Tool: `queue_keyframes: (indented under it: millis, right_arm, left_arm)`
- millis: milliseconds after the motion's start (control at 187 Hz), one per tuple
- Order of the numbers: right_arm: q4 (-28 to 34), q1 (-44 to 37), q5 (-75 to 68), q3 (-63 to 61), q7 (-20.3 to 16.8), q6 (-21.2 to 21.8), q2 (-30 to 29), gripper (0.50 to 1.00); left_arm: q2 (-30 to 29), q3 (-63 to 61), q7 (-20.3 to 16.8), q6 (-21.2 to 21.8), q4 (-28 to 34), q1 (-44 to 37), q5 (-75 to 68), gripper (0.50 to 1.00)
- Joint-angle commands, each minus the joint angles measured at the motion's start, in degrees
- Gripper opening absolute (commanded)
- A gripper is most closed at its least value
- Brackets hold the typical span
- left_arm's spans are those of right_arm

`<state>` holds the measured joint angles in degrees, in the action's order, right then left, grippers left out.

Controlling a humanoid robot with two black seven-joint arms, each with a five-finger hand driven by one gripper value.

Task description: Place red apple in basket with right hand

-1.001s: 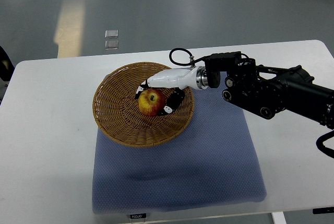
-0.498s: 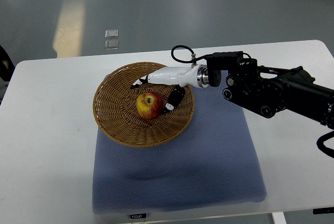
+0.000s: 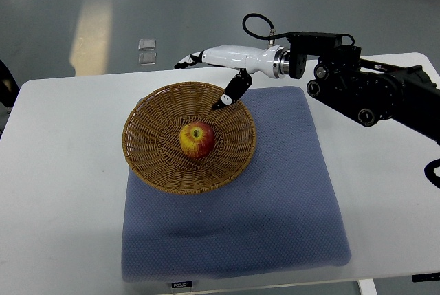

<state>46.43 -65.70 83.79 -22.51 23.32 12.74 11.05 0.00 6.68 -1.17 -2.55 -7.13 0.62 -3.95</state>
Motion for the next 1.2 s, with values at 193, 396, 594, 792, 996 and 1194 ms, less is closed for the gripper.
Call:
queue_keyframes:
  millis: [193,396,594,792,996,1194]
  right_arm:
    - [-2.2,0.6,-26.7,-4.2,-0.1,-0.8,2.8,0.921]
    - [-6.4,2.2,-47.1,-4.5,-0.2,-1.1,4.6,0.921]
    - [-12.2,4.6,-61.4,-4.5,-0.5,-4.9,3.5,0.921]
    - [-13.6,6.3,-73.8,-4.2,-0.6,-10.4,3.1,0.921]
    - [-13.7,7.4,-86.3,-4.2,-1.6,-11.9,3.1,0.921]
    - [-15.7,10.7,-94.8,-4.2,-2.9,-11.1,0.9,0.921]
  left_arm:
    - [0.0,0.0,0.0,0.0,0.0,0.0,0.0,1.000]
    - [0.0,0.0,0.0,0.0,0.0,0.0,0.0,1.000]
    - [0.0,0.0,0.0,0.0,0.0,0.0,0.0,1.000]
    - [0.0,0.0,0.0,0.0,0.0,0.0,0.0,1.000]
    - [0.0,0.0,0.0,0.0,0.0,0.0,0.0,1.000]
    - [0.0,0.0,0.0,0.0,0.0,0.0,0.0,1.000]
